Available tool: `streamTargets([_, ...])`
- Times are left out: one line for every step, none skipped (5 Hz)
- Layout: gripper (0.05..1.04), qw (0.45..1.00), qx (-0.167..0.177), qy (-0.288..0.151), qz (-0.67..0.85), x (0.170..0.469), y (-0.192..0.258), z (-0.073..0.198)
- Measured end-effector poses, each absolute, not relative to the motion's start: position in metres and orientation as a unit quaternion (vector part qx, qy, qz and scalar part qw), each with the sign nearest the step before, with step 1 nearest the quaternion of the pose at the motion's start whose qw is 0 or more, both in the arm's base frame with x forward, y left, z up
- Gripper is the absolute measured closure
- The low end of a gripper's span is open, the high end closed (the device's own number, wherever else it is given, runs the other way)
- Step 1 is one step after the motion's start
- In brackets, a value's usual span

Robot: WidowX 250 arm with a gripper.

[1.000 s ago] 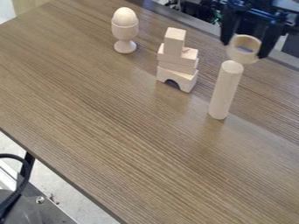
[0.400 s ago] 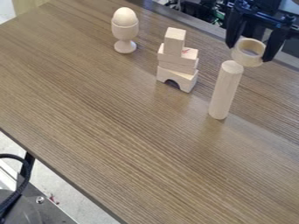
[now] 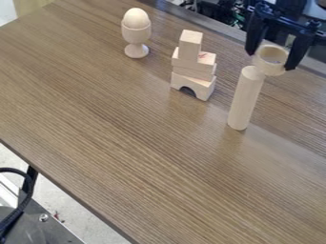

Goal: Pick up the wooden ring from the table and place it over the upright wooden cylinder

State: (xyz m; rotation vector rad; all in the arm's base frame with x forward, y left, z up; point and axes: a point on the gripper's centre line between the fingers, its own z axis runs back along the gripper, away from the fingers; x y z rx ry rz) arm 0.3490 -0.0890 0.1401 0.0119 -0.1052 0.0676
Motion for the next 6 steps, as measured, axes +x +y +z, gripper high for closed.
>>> streamTargets([0.358,0.998,0.006,-0.049,0.035,0.349,-0.088,0.138])
streamTargets([0.358,0.998,0.007,-0.044,0.036,0.351,-0.087,0.132])
streamTargets([0.358,0.998,0.007,-0.044,0.037,0.351,-0.086,0.132])
streamTargets([0.358,0.998,0.005,-0.043,0.038,0.351,-0.086,0.132])
streamTargets([0.358,0.998,0.002,-0.047,0.044,0.354,-0.082,0.134])
streamTargets([0.358,0.998,0.002,-0.045,0.051,0.357,-0.077,0.133])
